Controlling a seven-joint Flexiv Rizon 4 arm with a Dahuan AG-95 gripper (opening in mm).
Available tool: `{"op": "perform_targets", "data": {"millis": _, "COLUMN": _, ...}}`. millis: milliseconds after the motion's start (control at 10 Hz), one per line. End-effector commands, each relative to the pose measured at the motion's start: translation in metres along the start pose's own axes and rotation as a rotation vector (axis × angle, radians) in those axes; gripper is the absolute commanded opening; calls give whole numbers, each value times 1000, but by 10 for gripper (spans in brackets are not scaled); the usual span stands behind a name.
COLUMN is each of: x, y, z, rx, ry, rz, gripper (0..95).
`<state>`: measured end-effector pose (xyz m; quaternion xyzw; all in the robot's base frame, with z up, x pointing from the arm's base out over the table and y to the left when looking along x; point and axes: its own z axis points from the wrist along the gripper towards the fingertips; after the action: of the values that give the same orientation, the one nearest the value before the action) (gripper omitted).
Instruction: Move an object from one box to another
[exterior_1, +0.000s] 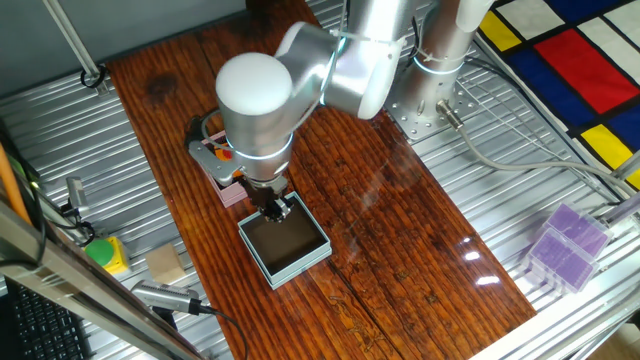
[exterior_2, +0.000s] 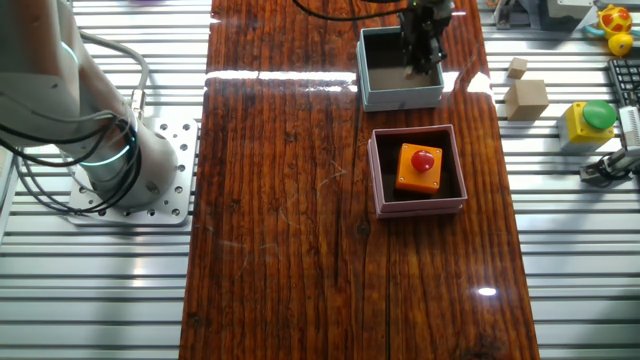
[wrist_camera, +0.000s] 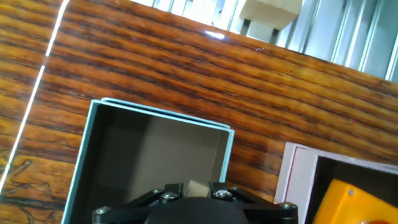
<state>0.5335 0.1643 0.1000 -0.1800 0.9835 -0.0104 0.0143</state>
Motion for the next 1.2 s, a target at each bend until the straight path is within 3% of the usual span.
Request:
{"op": "perform_targets", "data": {"millis": 100, "x": 0, "y": -4, "z": -4, "rx": 4, "ry": -4, "rz": -49, "gripper": 570}}
{"op": "perform_targets", "data": {"millis": 400, "x": 1, "y": -12, "z": -11, "rx": 3, "ry": -3, "rz": -65, "gripper": 570}}
{"op": "perform_targets", "data": {"millis": 800, "x": 16, "y": -90, "z": -38, "rx": -13, "ry": 5, "rz": -148, "gripper": 570}}
{"op": "perform_targets", "data": {"millis": 1000, "x": 21, "y": -114, "z": -41, "rx": -11, "ry": 6, "rz": -153, "gripper": 570}}
{"op": "perform_targets", "data": {"millis": 1200, "x": 29, "y": -137, "z": -35, "rx": -14, "ry": 7, "rz": -148, "gripper": 570}}
